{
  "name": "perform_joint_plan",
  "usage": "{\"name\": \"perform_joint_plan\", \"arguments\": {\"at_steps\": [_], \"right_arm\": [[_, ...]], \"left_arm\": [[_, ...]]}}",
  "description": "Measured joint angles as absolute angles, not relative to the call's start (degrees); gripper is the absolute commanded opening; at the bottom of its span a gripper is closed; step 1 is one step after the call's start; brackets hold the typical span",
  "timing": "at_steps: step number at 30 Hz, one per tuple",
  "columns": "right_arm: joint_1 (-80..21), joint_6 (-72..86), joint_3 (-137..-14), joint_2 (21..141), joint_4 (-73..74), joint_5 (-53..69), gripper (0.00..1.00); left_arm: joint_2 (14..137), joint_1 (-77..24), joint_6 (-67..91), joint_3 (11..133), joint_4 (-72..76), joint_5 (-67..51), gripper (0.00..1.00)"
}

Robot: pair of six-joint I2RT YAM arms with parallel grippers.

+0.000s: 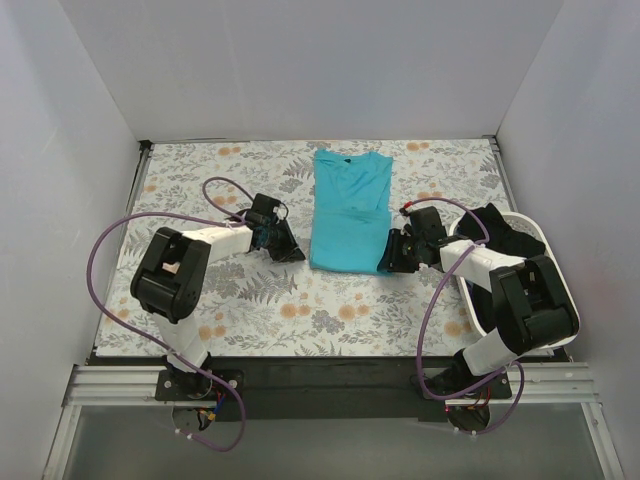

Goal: Fold and stack the t-shirts
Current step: Fold the tshirt

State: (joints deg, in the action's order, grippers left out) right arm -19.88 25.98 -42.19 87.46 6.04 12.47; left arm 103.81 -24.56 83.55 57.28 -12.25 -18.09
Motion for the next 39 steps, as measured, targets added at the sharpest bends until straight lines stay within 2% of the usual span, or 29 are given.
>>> {"name": "perform_joint_plan", "arguments": {"at_steps": [8, 14, 22, 30, 32, 33, 35, 36, 39], "right_arm": [[-19.88, 25.98, -42.19, 87.31, 6.22, 12.38, 0.43], [-19.88, 25.98, -42.19, 87.31, 6.22, 12.38, 0.42], [-19.88, 25.98, -41.41, 86.24, 6.33, 12.14, 0.43], [-19.88, 25.96, -40.97, 85.52, 6.83, 11.46, 0.43], [-19.88, 25.93, -40.97, 85.19, 7.25, 10.96, 0.43], [-19.88, 25.91, -40.97, 84.86, 7.55, 10.63, 0.45], [-19.88, 25.82, -40.93, 84.05, 8.38, 10.13, 0.49], [-19.86, 25.71, -40.93, 83.37, 8.99, 9.8, 0.53], [-19.84, 25.54, -40.91, 80.86, 10.52, 8.6, 0.56]], "left_arm": [[100.88, -24.97, 83.4, 60.6, -12.71, -18.65, 0.0], [101.91, -28.86, 84.16, 61.45, -10.24, -19.68, 0.0], [103.92, -29.95, 86.3, 55.2, -8.73, -18.87, 0.0], [103.72, -29.93, 86.35, 55.18, -8.62, -18.35, 0.01], [103.53, -29.98, 86.06, 55.7, -9.72, -17.67, 0.04], [103.42, -29.95, 85.84, 56.1, -10.44, -17.19, 0.12], [103.02, -29.82, 85.19, 56.8, -11.86, -16.47, 0.19], [102.59, -29.76, 84.97, 57.08, -12.51, -16.03, 0.28], [100.51, -29.56, 84.23, 57.28, -14.39, -15.05, 0.36]]}}
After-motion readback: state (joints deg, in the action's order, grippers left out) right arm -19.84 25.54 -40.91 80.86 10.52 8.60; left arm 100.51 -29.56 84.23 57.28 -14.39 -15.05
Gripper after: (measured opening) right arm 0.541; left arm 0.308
